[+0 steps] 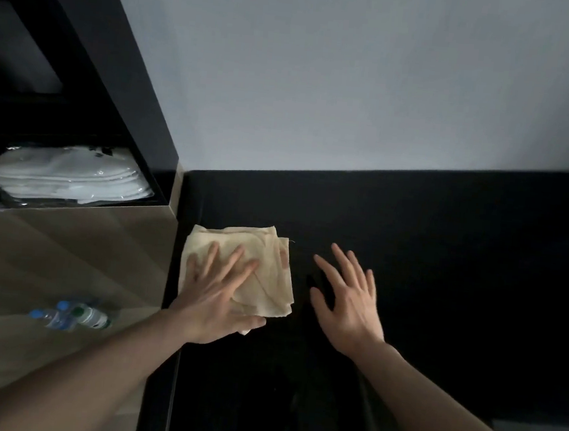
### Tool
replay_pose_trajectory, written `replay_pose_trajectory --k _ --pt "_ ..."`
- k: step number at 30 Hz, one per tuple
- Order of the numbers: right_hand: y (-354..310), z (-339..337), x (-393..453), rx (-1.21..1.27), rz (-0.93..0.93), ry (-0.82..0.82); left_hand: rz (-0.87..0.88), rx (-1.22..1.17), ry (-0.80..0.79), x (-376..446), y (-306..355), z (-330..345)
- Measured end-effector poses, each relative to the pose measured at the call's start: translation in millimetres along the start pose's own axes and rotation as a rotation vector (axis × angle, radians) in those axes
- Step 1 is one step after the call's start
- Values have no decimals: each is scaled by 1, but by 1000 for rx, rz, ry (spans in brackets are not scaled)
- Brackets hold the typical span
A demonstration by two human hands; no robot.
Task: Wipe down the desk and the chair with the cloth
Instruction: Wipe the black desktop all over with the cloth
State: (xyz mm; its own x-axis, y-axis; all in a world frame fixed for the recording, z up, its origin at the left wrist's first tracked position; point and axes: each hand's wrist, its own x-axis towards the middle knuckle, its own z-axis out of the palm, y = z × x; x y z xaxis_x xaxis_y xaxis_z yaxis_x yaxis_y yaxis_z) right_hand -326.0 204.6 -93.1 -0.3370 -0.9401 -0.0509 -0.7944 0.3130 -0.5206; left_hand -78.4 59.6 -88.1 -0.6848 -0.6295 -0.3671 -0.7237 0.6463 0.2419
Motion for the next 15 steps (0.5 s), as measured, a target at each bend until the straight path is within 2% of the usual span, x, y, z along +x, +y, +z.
replay_pose_trajectory --k 2,6,15 --pt "50 -15 -30 -83 138 76 -28 29 2 18 2 1" --pt "118 -33 -91 -157 321 99 -67 52 31 43 3 -1" --pt "131 -30 -106 -182 316 121 -227 67 101 108 37 -10"
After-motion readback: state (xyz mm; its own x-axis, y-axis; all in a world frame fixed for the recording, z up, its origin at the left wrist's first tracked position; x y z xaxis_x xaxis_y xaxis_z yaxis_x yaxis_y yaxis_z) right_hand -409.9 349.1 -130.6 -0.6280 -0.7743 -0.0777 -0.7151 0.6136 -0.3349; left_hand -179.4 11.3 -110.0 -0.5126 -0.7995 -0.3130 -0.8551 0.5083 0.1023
